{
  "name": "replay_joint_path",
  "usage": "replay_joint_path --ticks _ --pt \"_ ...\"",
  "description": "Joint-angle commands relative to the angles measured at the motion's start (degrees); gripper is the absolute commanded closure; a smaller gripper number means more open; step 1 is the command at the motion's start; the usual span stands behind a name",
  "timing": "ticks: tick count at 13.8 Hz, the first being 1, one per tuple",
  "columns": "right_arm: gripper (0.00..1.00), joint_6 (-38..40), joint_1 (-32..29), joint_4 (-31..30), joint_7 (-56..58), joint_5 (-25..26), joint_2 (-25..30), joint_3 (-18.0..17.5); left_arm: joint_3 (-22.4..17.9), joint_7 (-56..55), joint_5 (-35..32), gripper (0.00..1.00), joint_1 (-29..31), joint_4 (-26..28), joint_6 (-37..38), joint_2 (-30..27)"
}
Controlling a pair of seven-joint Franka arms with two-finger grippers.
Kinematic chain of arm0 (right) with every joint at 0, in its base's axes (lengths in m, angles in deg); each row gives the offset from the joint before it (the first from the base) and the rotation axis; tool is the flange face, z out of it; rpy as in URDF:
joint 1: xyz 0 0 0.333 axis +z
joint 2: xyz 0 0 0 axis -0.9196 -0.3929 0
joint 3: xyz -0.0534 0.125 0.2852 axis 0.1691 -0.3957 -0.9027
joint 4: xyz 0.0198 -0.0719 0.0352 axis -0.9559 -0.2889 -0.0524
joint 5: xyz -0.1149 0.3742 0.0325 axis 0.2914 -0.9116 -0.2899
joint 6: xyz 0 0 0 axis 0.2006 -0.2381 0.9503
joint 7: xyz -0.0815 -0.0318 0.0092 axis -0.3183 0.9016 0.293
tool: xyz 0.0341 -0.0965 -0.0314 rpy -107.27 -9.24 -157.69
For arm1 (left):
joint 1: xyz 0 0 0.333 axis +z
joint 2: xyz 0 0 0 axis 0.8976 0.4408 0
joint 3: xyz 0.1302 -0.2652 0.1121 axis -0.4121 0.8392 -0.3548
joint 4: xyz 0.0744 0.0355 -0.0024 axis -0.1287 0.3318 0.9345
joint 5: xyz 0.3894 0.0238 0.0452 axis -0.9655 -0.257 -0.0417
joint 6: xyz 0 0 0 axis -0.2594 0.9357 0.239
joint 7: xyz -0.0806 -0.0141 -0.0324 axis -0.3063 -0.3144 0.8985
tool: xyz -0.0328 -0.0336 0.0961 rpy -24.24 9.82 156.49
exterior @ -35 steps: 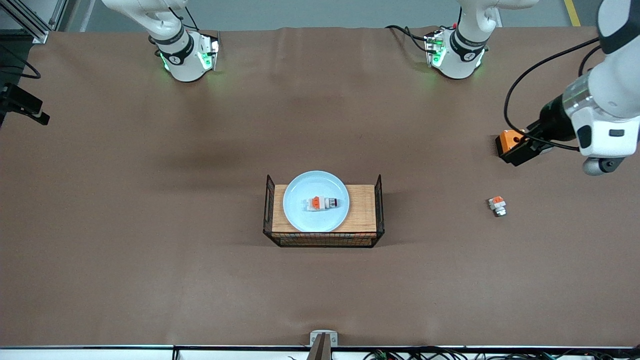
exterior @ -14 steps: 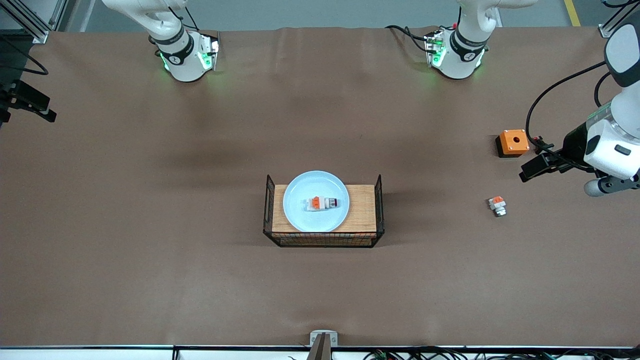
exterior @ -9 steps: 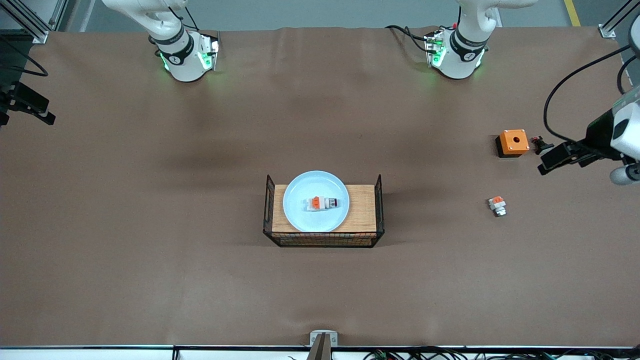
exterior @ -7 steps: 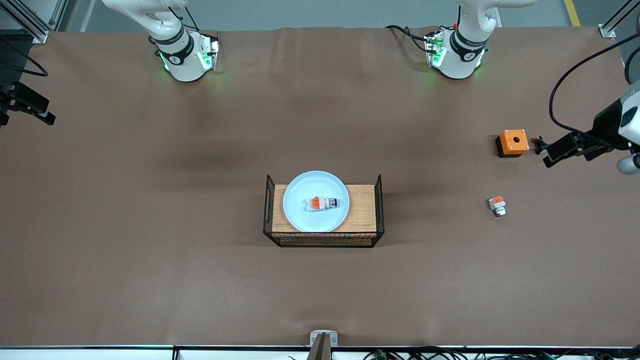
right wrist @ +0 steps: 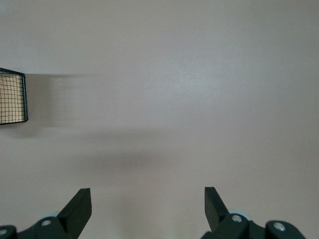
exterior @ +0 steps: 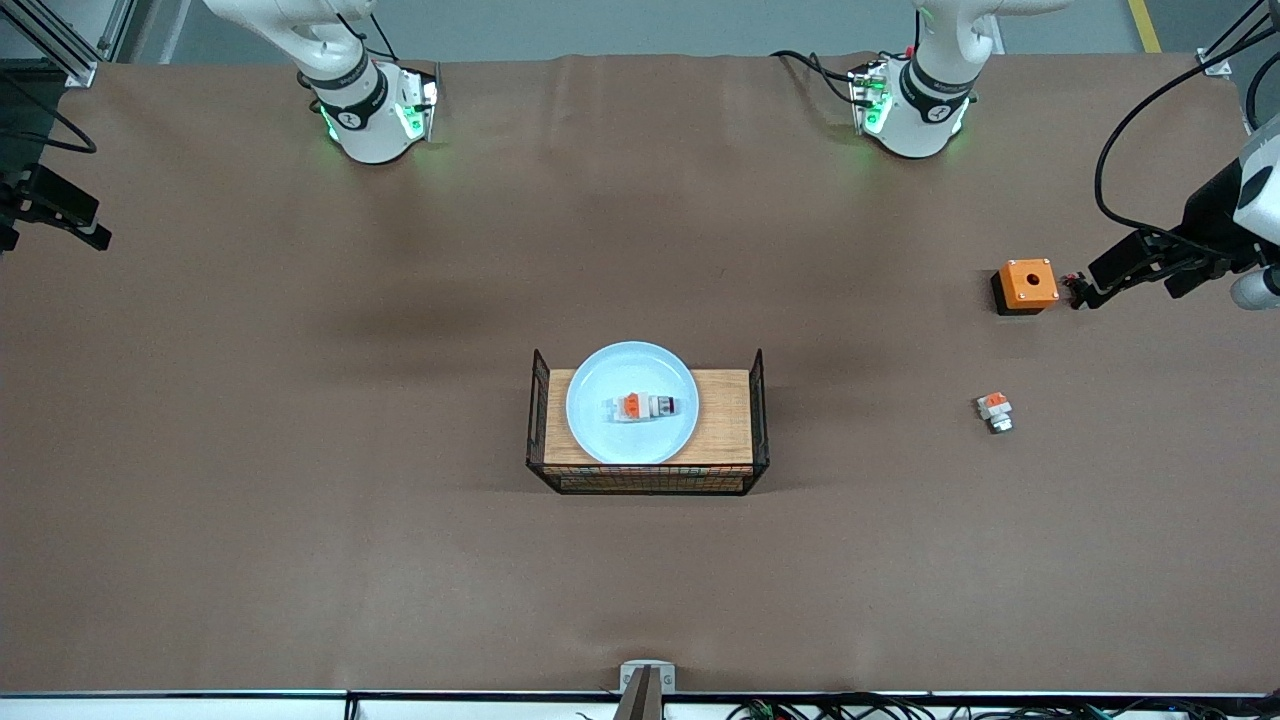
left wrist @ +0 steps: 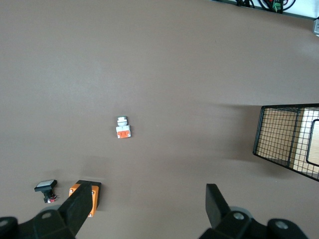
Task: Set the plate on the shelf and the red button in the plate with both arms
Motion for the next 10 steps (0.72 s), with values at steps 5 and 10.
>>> replay_joint_path --ticks 5,10 --pt "0.0 0.46 -1.67 -1.9 -0.09 -0.75 1.84 -0.99 0.37 1.91 -0.93 0.0 -0.01 -3.78 0.09 2.21" --pt "0.0 0.46 -1.59 -1.9 -0.17 -0.84 1.84 -0.99 0.37 2.97 -0.93 0.0 0.08 -3.78 1.58 1.69"
